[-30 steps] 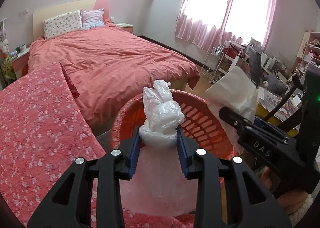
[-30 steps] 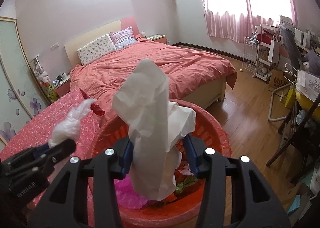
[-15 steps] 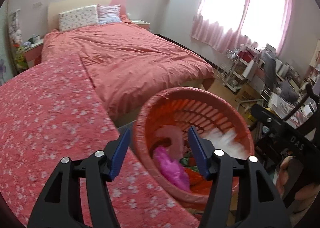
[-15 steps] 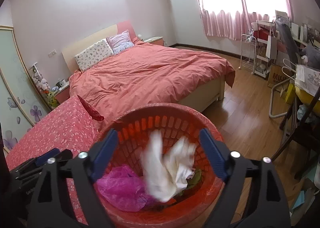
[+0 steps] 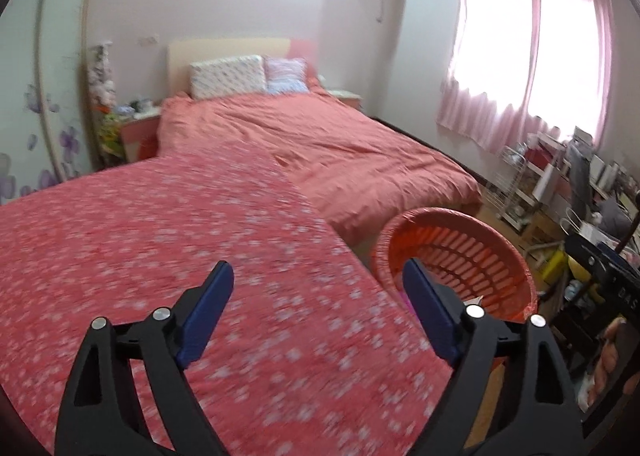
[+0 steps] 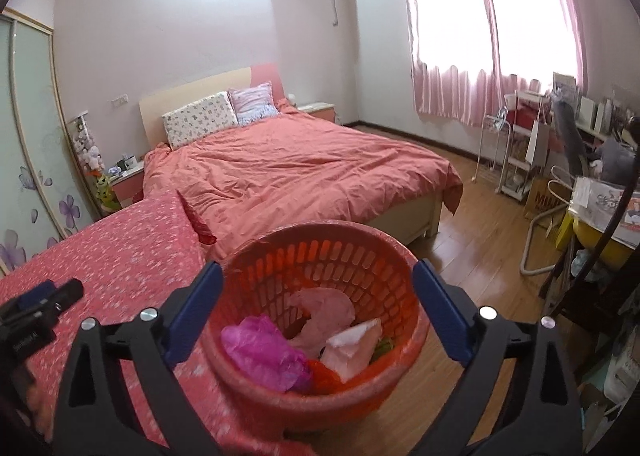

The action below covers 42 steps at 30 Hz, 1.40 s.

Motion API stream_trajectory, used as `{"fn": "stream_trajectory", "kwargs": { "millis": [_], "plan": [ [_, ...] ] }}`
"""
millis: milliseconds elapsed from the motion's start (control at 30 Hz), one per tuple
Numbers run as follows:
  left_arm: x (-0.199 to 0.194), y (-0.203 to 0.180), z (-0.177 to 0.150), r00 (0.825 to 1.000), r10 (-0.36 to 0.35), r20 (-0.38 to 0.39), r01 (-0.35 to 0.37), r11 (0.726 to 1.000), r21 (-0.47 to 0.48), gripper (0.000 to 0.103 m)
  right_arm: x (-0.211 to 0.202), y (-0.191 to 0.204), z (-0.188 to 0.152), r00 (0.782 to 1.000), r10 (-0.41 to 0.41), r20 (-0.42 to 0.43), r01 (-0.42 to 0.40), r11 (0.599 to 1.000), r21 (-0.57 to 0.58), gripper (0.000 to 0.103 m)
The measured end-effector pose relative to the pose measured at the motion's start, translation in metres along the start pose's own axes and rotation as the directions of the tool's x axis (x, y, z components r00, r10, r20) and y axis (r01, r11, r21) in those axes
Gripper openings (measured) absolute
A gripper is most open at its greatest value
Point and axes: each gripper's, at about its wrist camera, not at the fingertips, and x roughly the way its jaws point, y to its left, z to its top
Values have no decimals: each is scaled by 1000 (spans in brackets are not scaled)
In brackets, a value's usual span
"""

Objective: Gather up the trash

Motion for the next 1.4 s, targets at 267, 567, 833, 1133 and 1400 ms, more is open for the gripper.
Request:
{"fn": "stream_trajectory", "kwargs": {
  "millis": [267,567,833,1133,1400],
  "plan": [
    [-67,18,-34,992,101,80,-96,993,-72,101,-74,20,-39,997,3,80,3,997,-73,98],
    [-104,21,-73,981,180,72,-167,973,-158,101,-127,35,-79,997,14,78,-5,994,-109,98],
    [-131,4,-98,965,238,111,-223,966,-132,101,-161,44,-94,992,-28,124,47,988,-149,98],
    [-141,-6,-116,959,260,113,-247,962,-116,101,-171,41,-104,994,-44,96,57,989,-136,98],
    [-144,-4,-125,961,264,86,-249,957,-148,101,-170,43,-111,996,-51,77,61,989,-137,98]
  ]
}}
